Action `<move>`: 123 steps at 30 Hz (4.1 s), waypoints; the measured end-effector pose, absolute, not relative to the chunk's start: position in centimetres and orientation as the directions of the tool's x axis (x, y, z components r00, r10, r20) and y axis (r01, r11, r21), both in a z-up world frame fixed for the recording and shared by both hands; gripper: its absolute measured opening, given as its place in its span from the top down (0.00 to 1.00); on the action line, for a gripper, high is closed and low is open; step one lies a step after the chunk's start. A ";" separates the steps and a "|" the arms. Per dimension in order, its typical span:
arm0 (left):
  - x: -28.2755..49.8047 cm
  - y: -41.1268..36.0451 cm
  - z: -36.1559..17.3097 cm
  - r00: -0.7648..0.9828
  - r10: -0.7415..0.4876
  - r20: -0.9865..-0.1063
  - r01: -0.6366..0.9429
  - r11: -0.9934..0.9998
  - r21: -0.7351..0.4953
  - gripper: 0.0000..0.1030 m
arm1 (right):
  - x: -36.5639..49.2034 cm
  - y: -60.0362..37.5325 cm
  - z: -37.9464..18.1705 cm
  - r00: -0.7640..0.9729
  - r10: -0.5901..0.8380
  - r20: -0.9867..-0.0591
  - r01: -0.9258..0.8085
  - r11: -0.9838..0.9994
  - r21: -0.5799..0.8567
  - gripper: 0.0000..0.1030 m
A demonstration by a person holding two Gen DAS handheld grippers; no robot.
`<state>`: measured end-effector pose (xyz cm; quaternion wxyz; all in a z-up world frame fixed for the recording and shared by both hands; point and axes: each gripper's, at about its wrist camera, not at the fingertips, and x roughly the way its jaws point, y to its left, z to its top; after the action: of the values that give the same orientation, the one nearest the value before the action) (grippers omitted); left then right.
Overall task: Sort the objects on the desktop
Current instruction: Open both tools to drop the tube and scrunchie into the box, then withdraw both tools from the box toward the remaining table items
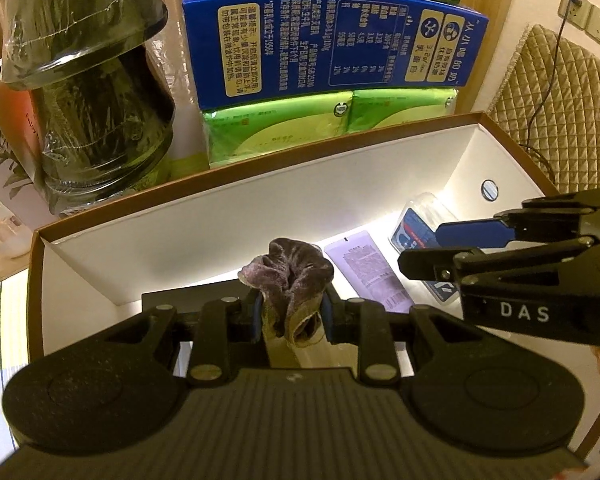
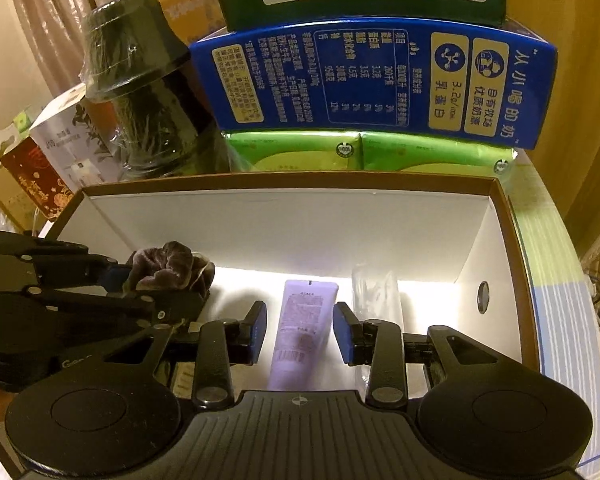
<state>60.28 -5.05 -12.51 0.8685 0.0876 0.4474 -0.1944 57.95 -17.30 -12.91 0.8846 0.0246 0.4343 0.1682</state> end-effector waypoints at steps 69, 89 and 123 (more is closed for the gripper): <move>38.5 -0.2 -2.6 0.653 -0.152 -0.742 0.251 0.968 0.022 0.11 | 37.5 -18.0 -3.3 0.672 0.314 -0.670 -0.273 0.947 0.170 0.02; 29.0 1.2 -2.6 0.651 -0.157 -0.742 0.246 0.969 0.011 0.11 | 29.0 -19.2 -2.8 0.668 0.338 -0.663 -0.306 0.937 0.170 0.02; 24.4 1.7 -6.8 0.537 -0.164 -0.827 0.253 0.967 -0.027 0.11 | 24.5 -18.8 -8.2 0.554 0.328 -0.765 -0.298 0.936 0.186 0.02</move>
<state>24.42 1.74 -6.80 0.8755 0.0478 0.4659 -0.1193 24.54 -18.78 -8.16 0.8812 0.0173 0.4377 0.1775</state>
